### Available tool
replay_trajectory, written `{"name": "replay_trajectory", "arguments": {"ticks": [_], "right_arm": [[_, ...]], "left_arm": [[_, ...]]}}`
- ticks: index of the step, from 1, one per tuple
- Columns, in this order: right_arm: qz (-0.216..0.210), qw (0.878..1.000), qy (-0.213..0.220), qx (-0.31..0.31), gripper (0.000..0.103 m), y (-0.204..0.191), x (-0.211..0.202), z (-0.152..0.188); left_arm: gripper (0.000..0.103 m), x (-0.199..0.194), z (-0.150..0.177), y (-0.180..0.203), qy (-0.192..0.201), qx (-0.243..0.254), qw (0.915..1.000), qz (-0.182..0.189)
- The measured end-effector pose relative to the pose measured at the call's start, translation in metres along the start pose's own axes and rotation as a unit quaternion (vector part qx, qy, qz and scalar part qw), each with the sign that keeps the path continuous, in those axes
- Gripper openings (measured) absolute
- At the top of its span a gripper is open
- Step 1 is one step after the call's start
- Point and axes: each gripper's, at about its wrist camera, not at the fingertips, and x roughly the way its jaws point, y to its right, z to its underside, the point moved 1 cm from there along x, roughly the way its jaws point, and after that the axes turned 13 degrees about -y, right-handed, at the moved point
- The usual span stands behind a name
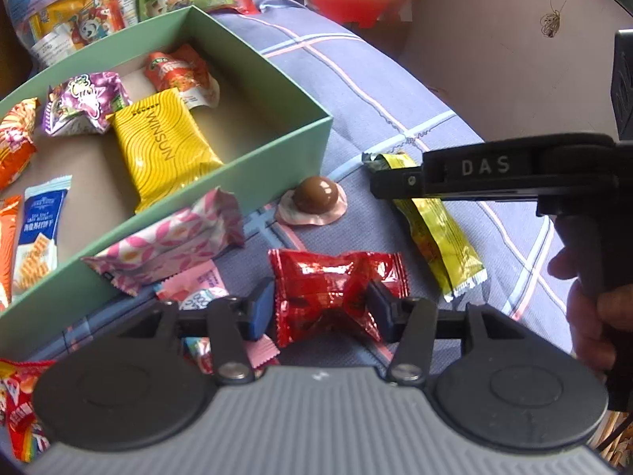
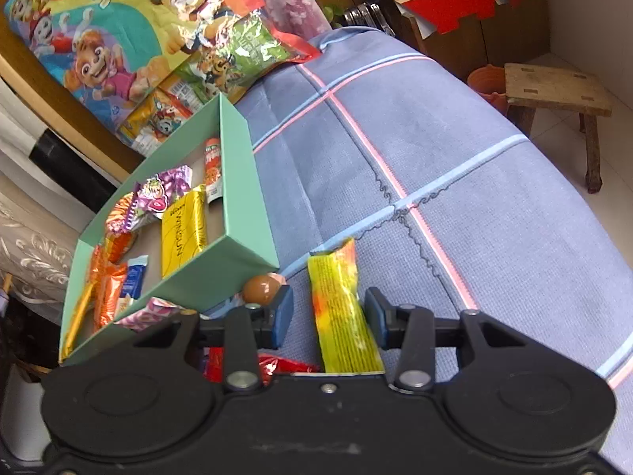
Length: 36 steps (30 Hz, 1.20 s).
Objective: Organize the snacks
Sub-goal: 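Carry both held packets into the green tray and open both tools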
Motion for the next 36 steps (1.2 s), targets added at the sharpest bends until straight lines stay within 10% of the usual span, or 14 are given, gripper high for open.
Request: {"name": "replay_trajectory", "arguments": {"ticks": [6,11,36], "right_arm": [[-0.001,1.0,0.009,-0.008,0.018,0.002,0.001,0.006],[-0.011,1.0,0.007,-0.005,0.017,0.01,0.002,0.007],[-0.011,0.999,0.039,-0.019,0.017,-0.019,-0.048,0.014]], "left_arm": [[0.067,0.005,-0.002,0.016,0.011,0.027,0.9992,-0.028],[0.044,0.002,-0.004,0.018,0.033,0.024,0.9988,-0.026],[0.029,-0.056,0.019,0.002,0.082,-0.01,0.9966,-0.002]]}}
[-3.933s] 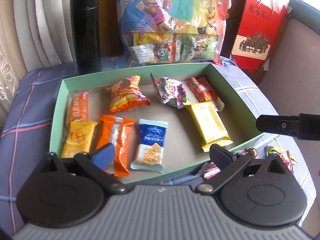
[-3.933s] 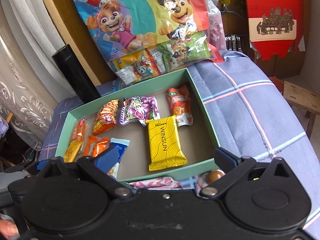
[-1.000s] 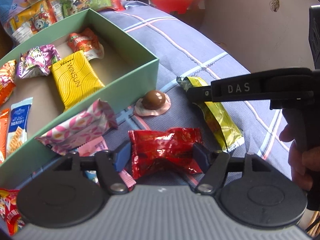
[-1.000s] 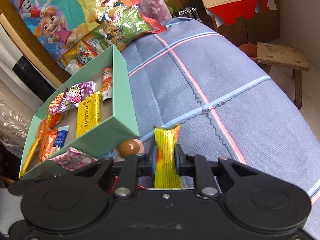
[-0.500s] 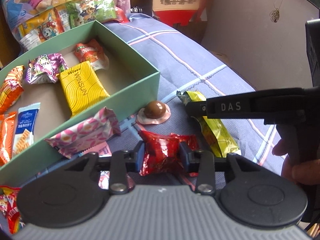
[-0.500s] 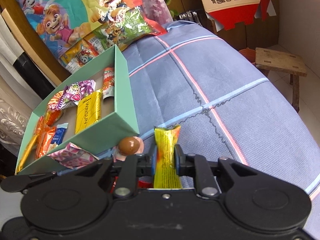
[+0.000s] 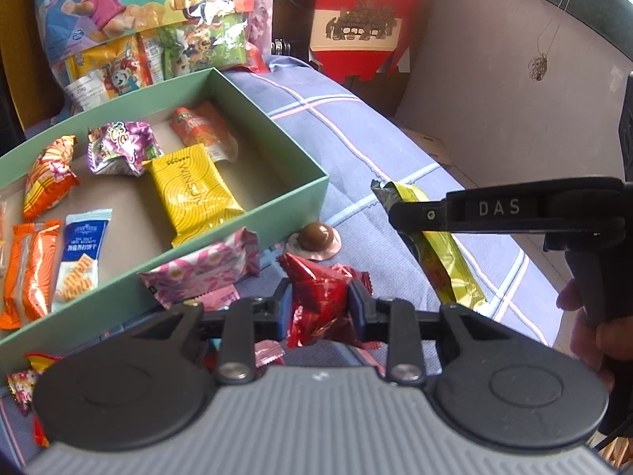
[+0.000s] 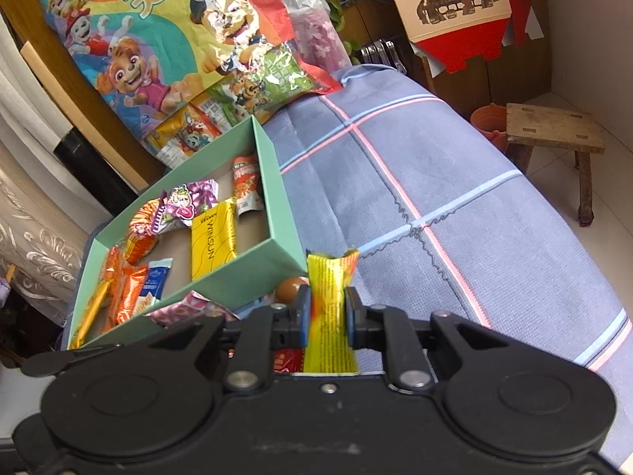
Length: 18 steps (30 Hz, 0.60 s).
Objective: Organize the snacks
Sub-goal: 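Carry both held packets into the green tray and open both tools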
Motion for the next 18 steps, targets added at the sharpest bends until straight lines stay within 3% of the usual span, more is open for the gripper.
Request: {"name": "replay_trajectory", "arguments": {"ticks": [5,12,18], "right_arm": [[-0.015,1.0,0.012,-0.015,0.017,-0.022,-0.011,-0.011],[-0.03,0.997,0.04,-0.053,0.017,-0.062,-0.018,-0.044],[-0.028,0.995,0.037,-0.084,0.017,-0.089,0.002,-0.075]], "left_arm": [[0.029,-0.03,-0.008,-0.012,0.034,-0.012,0.9994,-0.001],[0.029,-0.075,-0.04,-0.059,0.096,-0.055,0.9932,-0.038],[0.029,-0.084,-0.057,-0.098,0.108,-0.082,0.9888,-0.062]]}}
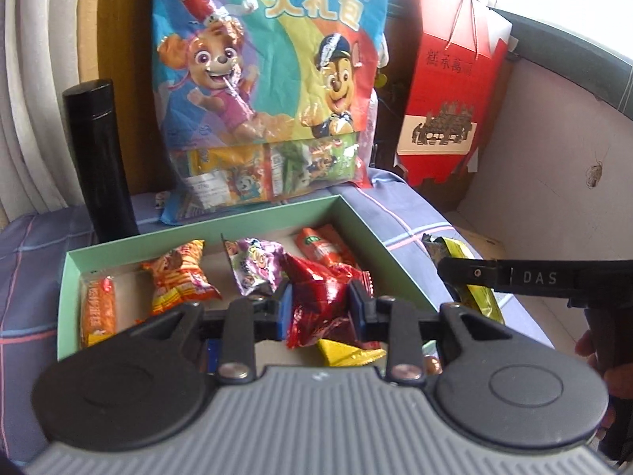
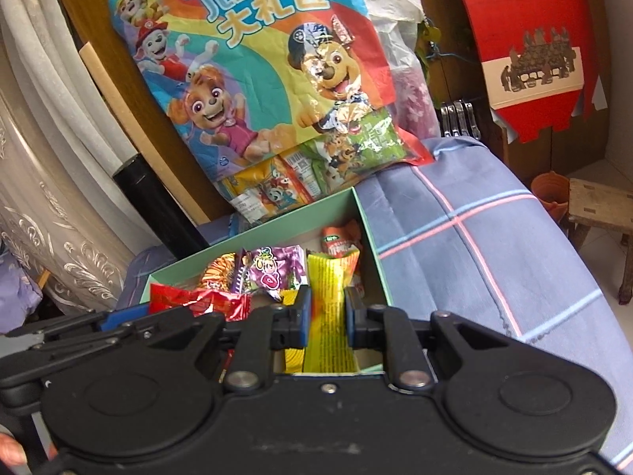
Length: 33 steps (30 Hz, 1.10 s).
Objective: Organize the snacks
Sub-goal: 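Carry both held packets into the green tray and open both tools, then grasp the red square packet with the left tool while the right tool grasps the pink-white packet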
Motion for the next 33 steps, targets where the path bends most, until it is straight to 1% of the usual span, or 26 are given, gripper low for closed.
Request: {"name": "replay_trajectory", "arguments": {"ticks": [4,10,12,13,14,15,16,17,18,20,21,23,30,33], "right_arm": [[0.008,1.0,-0.013,-0.011,0.017,-0.008,0.027,-0.015],[0.021,0.999,-0.029,-0.017,0.017,-0.009,0.06,-0.03],[0.026,0.999,-0.032,-0.021,0.017,-0.009,0.069,-0.033],[0.029,0.999,-0.033,-0.022,0.018,-0.009,0.072,-0.035],[0.031,0.999,-0.035,-0.021,0.023,-0.009,0.074,-0.036],[0.03,0.999,-0.035,-0.019,0.037,-0.006,0.076,-0.035],[0.028,0.999,-0.034,-0.015,0.047,-0.006,0.077,-0.036],[0.028,0.999,-0.029,-0.015,0.068,-0.006,0.076,-0.035],[0.03,0.999,-0.021,-0.016,0.084,-0.006,0.073,-0.034],[0.032,0.999,-0.013,-0.017,0.093,-0.008,0.07,-0.033],[0.033,0.999,-0.013,-0.017,0.098,-0.009,0.067,-0.033],[0.033,0.999,-0.011,-0.016,0.103,-0.009,0.063,-0.032],[0.032,0.999,-0.015,-0.003,0.103,-0.007,0.044,-0.02],[0.034,0.999,-0.016,0.002,0.103,-0.006,0.034,-0.012]], "left_arm": [[0.029,0.017,0.0,-0.015,-0.018,-0.018,0.9997,-0.002],[0.029,0.043,0.006,-0.026,-0.044,-0.029,0.9986,-0.003],[0.03,0.05,0.007,-0.027,-0.053,-0.031,0.9981,-0.003],[0.033,0.053,0.008,-0.027,-0.056,-0.031,0.9979,-0.005],[0.037,0.055,0.009,-0.027,-0.058,-0.03,0.9978,-0.009],[0.042,0.057,0.01,-0.026,-0.06,-0.028,0.9977,-0.015],[0.062,0.058,0.011,-0.026,-0.062,-0.028,0.9975,-0.02],[0.078,0.059,0.011,-0.025,-0.06,-0.029,0.9975,-0.025],[0.083,0.059,0.012,-0.025,-0.056,-0.03,0.9975,-0.031],[0.1,0.059,0.013,-0.025,-0.054,-0.032,0.9973,-0.039],[0.103,0.059,0.013,-0.024,-0.055,-0.034,0.9971,-0.04],[0.103,0.058,0.013,-0.024,-0.056,-0.035,0.997,-0.039],[0.103,0.049,0.018,-0.016,-0.06,-0.029,0.997,-0.041],[0.103,0.041,0.021,-0.011,-0.055,-0.024,0.9974,-0.04]]}}
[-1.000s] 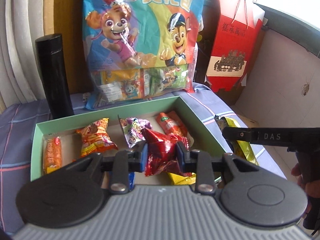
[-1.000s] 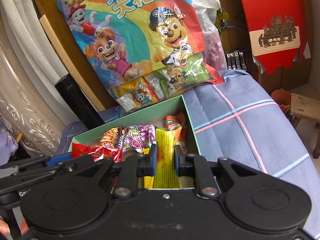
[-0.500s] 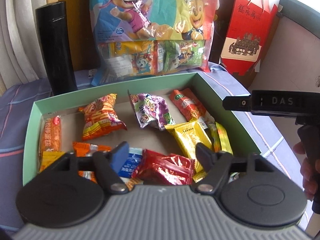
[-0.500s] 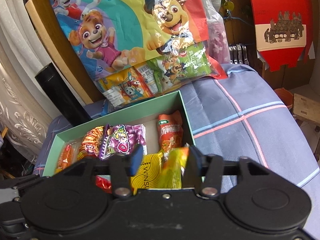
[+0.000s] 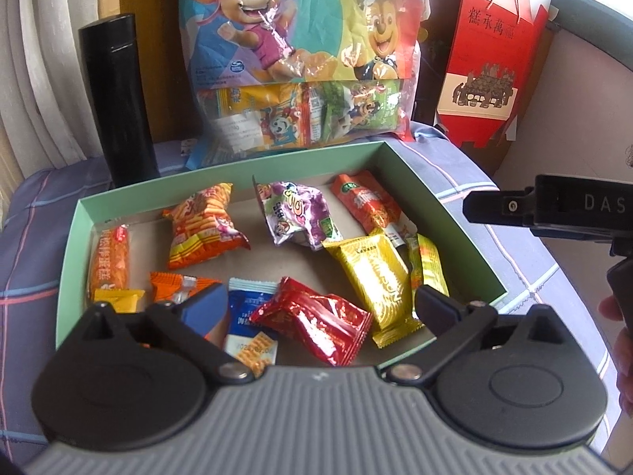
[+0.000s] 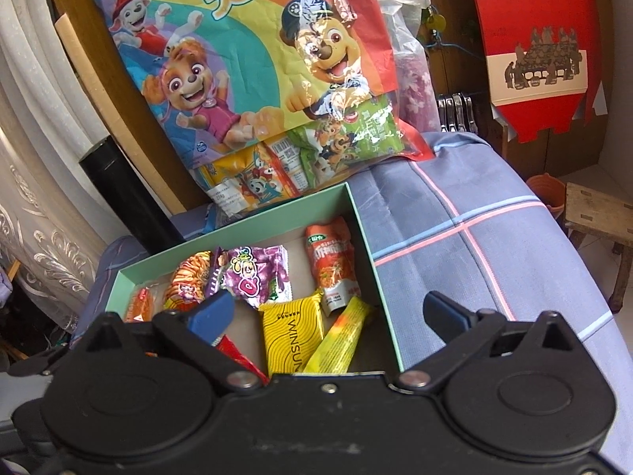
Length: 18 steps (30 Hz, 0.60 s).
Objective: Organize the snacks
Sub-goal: 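Grasp the red square packet with the left tool while the right tool grasps the pink-white packet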
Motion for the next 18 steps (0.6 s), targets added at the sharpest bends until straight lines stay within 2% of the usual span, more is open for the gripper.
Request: {"name": "replay_trajectory", "arguments": {"ticks": [10,18], "right_arm": [[0.002,1.0,0.002,0.017,0.103,0.008,-0.038,0.039],[0.002,0.999,-0.02,0.041,0.103,0.024,-0.048,0.08]], "left_arm": [[0.103,-0.029,0.027,0.015,0.006,0.015,0.9998,0.008],[0.103,-0.016,0.065,0.036,-0.032,0.038,0.9987,0.007]]}}
